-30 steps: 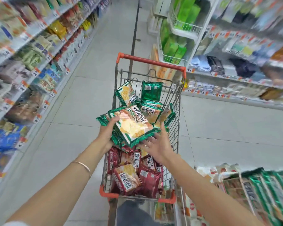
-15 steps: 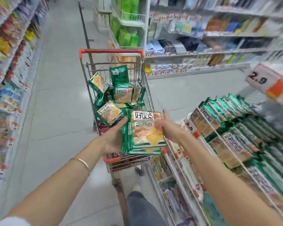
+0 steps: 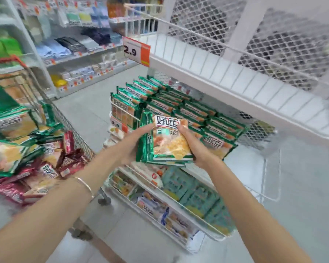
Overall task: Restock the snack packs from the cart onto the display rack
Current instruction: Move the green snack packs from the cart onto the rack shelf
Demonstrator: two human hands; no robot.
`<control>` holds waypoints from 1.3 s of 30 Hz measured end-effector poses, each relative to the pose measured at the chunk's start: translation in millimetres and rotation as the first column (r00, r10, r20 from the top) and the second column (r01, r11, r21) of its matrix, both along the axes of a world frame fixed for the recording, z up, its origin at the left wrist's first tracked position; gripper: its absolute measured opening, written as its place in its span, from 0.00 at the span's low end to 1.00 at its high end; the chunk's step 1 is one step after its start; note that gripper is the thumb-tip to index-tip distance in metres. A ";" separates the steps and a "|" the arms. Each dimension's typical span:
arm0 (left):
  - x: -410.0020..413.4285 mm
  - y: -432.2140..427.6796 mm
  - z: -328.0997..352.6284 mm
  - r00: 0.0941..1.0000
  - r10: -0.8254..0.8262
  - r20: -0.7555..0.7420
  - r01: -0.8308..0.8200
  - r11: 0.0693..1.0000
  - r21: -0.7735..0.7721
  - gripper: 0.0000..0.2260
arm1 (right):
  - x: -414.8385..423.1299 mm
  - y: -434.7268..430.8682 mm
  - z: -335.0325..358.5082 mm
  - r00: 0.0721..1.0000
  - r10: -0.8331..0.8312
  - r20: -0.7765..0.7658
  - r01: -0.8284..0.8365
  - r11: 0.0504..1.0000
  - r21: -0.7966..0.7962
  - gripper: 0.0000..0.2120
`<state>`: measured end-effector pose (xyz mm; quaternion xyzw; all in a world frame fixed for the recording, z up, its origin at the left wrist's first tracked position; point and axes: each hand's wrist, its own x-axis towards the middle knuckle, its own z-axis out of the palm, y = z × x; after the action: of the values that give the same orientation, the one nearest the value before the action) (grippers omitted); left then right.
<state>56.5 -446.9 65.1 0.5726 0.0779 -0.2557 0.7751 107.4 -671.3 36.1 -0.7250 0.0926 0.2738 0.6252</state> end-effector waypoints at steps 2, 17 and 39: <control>21.1 -53.7 10.9 0.995 -0.091 0.033 0.084 0.982 0.167 0.48 | -0.1 -58.0 -2.3 0.988 -0.155 0.007 0.154 0.988 0.031 0.56; 86.2 -227.0 -9.1 0.834 -0.524 0.173 0.053 0.388 0.920 0.59 | -38.4 -210.9 -29.2 0.954 -0.005 0.301 0.070 0.976 -0.206 0.56; 86.1 -199.9 -58.1 0.747 -0.664 -0.038 -0.061 -0.126 0.990 0.41 | 2.2 -212.9 -70.4 0.983 0.021 -0.181 -0.005 0.996 0.093 0.37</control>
<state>142.6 -646.7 7.0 0.9828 -0.1112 -0.1456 0.0235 109.7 -884.3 -34.3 -0.6680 0.1318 0.3469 0.6450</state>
